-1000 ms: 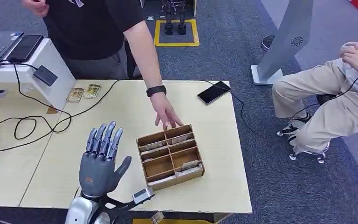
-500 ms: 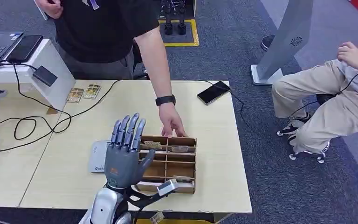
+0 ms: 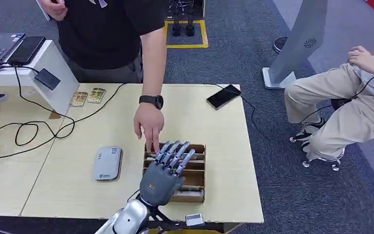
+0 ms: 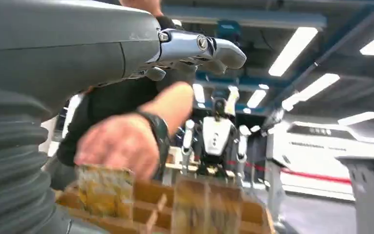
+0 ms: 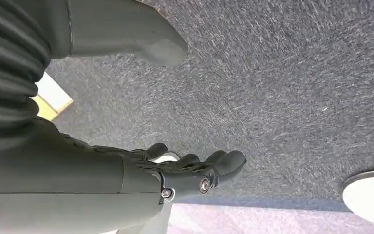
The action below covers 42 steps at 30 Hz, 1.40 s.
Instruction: Pass the card to the sensor for recognition and then transmit it.
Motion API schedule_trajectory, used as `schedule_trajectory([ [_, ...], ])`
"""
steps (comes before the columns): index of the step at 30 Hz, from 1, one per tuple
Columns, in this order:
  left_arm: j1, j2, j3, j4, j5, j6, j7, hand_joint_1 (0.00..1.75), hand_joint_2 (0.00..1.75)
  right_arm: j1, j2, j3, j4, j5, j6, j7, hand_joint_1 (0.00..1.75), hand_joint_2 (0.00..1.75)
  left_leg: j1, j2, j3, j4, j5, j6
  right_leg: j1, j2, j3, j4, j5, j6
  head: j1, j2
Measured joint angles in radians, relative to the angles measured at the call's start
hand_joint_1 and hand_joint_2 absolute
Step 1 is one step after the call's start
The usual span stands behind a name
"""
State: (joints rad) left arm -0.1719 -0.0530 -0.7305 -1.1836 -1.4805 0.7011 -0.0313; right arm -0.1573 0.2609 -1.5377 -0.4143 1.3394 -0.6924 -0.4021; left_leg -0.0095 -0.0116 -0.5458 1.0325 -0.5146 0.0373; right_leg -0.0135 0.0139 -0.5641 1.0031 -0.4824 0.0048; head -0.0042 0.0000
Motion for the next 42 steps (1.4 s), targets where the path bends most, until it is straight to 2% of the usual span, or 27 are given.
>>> schedule_trajectory([
  [5,-0.026,-0.011,-0.02,0.075,0.0,-0.003,0.009,0.0,1.75,-0.001,-0.001,0.001,0.005,0.008,0.0,0.005,0.0,1.75,0.0,0.0,0.0,0.0,0.0,0.0,0.0,0.0,0.0,0.0,0.0,0.0,0.0,0.0],
  [10,-0.058,-0.011,-0.042,0.122,0.0,-0.001,0.125,0.0,1.75,0.0,-0.001,0.001,0.005,0.002,0.0,0.005,0.0,1.75,0.0,0.0,0.0,0.0,0.0,0.0,0.0,0.0,0.0,0.0,0.0,0.0,0.0,0.0],
  [16,-0.061,-0.008,-0.047,0.127,0.0,0.0,0.169,0.0,1.75,0.001,-0.002,0.001,0.007,-0.006,0.0,0.003,0.0,1.75,0.0,0.0,0.0,0.0,0.0,0.0,0.0,0.0,0.0,0.0,0.0,0.0,0.0,0.0],
  [19,-0.06,-0.007,-0.047,0.122,0.0,0.0,0.177,0.0,1.75,0.002,-0.002,0.0,0.008,-0.007,0.0,0.003,0.0,1.75,0.0,0.0,0.0,0.0,0.0,0.0,0.0,0.0,0.0,0.0,0.0,0.0,0.0,0.0],
  [28,-0.019,-0.006,-0.047,0.003,0.002,0.001,0.177,0.0,1.75,0.005,-0.002,0.0,0.008,-0.016,0.0,0.004,0.0,1.75,0.0,0.0,-0.001,0.0,0.0,0.0,0.0,0.0,0.0,0.0,0.0,0.0,0.0,0.0],
  [39,-0.006,-0.006,-0.047,-0.036,0.002,0.001,0.177,0.0,1.75,0.006,-0.002,0.0,0.008,-0.016,0.0,0.004,0.0,1.75,0.0,0.0,-0.001,0.0,0.0,0.0,0.0,0.0,0.0,0.0,0.0,0.0,0.0,0.0],
  [42,0.01,-0.008,-0.036,-0.068,0.001,0.001,0.152,0.0,1.75,0.007,-0.002,0.0,0.007,-0.016,0.0,0.008,0.0,1.75,0.0,0.0,-0.001,0.0,0.0,0.0,0.0,0.0,0.0,0.0,0.0,0.0,0.0,0.0],
])
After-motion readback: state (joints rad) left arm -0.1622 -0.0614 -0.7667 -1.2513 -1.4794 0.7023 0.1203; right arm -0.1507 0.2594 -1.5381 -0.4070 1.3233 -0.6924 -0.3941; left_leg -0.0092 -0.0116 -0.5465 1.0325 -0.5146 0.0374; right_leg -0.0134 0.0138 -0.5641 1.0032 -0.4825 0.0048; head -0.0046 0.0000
